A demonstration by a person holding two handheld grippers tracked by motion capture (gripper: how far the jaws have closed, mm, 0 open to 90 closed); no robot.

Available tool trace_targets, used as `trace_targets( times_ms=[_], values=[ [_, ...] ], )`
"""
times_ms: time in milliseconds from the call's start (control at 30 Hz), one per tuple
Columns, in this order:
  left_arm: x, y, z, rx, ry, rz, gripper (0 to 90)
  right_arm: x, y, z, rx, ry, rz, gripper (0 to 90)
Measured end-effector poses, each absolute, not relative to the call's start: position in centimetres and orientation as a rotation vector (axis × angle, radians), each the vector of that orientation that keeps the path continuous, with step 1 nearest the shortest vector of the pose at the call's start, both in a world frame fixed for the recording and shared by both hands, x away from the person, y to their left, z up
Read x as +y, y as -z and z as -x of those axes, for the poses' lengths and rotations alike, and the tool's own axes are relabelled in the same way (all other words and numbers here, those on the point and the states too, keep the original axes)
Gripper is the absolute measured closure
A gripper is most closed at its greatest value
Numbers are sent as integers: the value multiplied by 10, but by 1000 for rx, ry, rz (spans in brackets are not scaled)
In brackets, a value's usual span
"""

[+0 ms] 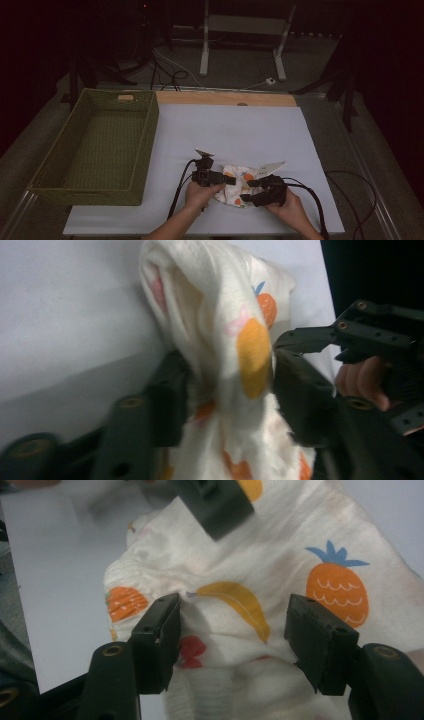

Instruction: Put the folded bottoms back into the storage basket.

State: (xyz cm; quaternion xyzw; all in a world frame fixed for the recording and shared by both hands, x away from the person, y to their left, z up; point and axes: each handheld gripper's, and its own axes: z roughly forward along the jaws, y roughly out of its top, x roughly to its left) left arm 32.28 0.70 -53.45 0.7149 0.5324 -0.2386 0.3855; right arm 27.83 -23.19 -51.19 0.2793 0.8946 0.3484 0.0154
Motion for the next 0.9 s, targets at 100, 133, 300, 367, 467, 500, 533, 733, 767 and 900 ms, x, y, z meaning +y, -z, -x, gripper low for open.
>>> trace_targets(
  times_ms=[100, 133, 300, 367, 467, 500, 533, 733, 767, 900],
  values=[
    [6, 538, -323, 1332, 580, -1842, 692, -234, 512, -277, 2771, -1088, -879, 373],
    [5, 539, -323, 1328, 579, -1840, 729, -235, 511, -277, 2766, -1092, -879, 366],
    [7, 539, -323, 1303, 559, -1844, 791, -246, 507, -276, 2720, -1096, -927, 321],
    [8, 538, -323, 1291, 559, -1832, 797, -251, 506, -277, 2716, -1093, -916, 292],
    [9, 534, -324, 1270, 568, -1823, 800, -257, 504, -278, 2706, -1069, -931, 265],
    [10, 532, -324, 1260, 569, -1820, 801, -260, 503, -278, 2698, -1068, -944, 255],
    [11, 531, -325, 1255, 570, -1817, 802, -263, 502, -277, 2689, -1066, -958, 247],
    [18, 514, -327, 1212, 553, -1805, 802, -284, 497, -277, 2625, -1091, -1037, 218],
    [19, 510, -328, 1205, 551, -1802, 802, -288, 496, -277, 2610, -1090, -1051, 215],
    [28, 496, -330, 1177, 526, -1807, 801, -302, 494, -278, 2560, -1099, -1108, 201]
  ],
)
